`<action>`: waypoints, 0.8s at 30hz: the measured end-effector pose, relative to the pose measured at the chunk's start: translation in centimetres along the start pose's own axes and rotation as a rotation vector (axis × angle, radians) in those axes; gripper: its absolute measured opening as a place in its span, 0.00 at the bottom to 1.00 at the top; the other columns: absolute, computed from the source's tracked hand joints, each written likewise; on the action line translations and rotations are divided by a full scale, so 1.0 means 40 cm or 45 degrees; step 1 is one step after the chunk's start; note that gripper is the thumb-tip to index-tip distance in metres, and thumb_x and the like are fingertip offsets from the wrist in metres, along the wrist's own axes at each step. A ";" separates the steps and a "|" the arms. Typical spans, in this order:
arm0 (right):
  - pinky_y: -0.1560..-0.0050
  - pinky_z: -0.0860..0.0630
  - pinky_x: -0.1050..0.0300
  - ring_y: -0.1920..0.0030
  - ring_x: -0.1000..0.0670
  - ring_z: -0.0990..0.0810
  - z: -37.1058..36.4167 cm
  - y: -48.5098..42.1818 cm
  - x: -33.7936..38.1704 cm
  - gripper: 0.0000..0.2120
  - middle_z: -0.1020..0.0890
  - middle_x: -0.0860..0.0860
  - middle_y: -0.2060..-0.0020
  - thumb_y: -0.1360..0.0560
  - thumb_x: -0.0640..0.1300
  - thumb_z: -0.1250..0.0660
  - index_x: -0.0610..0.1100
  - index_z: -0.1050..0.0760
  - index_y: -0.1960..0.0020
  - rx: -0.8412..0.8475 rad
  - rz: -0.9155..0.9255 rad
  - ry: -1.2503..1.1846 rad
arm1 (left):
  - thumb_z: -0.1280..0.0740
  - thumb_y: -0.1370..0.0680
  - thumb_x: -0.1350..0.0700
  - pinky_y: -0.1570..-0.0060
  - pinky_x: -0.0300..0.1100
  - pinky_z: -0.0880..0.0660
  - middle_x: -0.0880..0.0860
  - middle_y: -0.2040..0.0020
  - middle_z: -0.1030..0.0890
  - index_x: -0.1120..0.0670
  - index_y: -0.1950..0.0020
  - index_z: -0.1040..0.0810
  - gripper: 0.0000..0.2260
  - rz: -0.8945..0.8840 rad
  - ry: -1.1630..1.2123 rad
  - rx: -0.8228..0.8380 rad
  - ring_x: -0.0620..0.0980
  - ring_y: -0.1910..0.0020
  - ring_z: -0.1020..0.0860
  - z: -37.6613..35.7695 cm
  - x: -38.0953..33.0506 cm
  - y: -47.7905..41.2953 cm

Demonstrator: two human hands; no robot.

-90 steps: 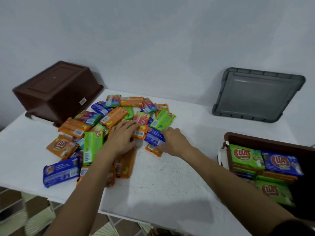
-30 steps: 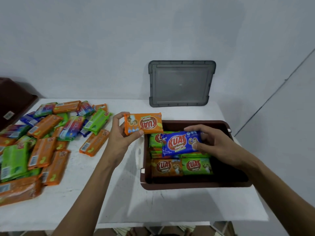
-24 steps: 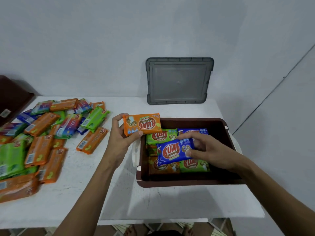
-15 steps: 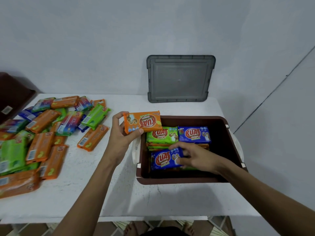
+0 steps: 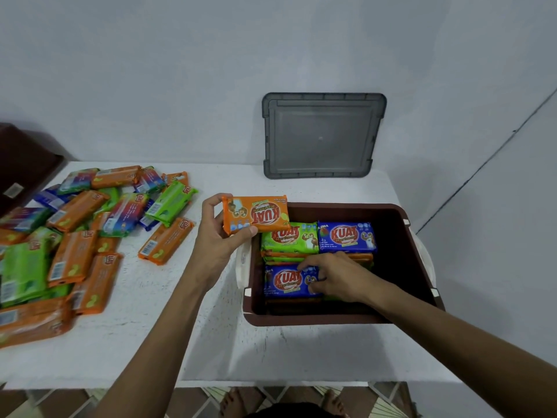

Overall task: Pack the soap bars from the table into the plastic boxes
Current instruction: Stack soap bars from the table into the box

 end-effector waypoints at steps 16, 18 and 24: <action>0.59 0.20 0.59 0.60 0.52 0.17 0.173 0.038 0.056 0.05 0.16 0.50 0.60 0.21 0.49 0.36 0.49 0.23 0.49 -0.391 0.298 -0.152 | 0.29 0.27 0.62 0.51 0.44 0.20 0.50 0.41 0.22 0.43 0.31 0.32 0.28 -0.029 -0.058 0.137 0.49 0.43 0.21 -0.017 -0.043 0.009; 0.60 0.20 0.60 0.59 0.57 0.18 0.207 0.036 0.059 0.06 0.16 0.54 0.60 0.22 0.49 0.34 0.48 0.24 0.49 -0.566 0.318 -0.263 | 0.30 0.27 0.63 0.54 0.42 0.20 0.50 0.43 0.21 0.42 0.32 0.30 0.27 -0.021 -0.017 0.191 0.48 0.43 0.20 -0.033 -0.056 0.015; 0.51 0.18 0.55 0.51 0.52 0.15 0.195 0.021 0.080 0.16 0.16 0.48 0.51 0.24 0.44 0.30 0.42 0.25 0.37 -0.305 0.351 -0.714 | 0.29 0.28 0.62 0.51 0.52 0.20 0.52 0.44 0.19 0.42 0.31 0.31 0.29 0.022 0.039 0.345 0.53 0.43 0.19 -0.074 -0.076 0.017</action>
Point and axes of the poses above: each hand's wrist, its own y-axis away from the middle knuckle, its own z-axis out of the back of the hand, x = y × z, the point moved 4 cm from there along -y, towards the middle knuckle
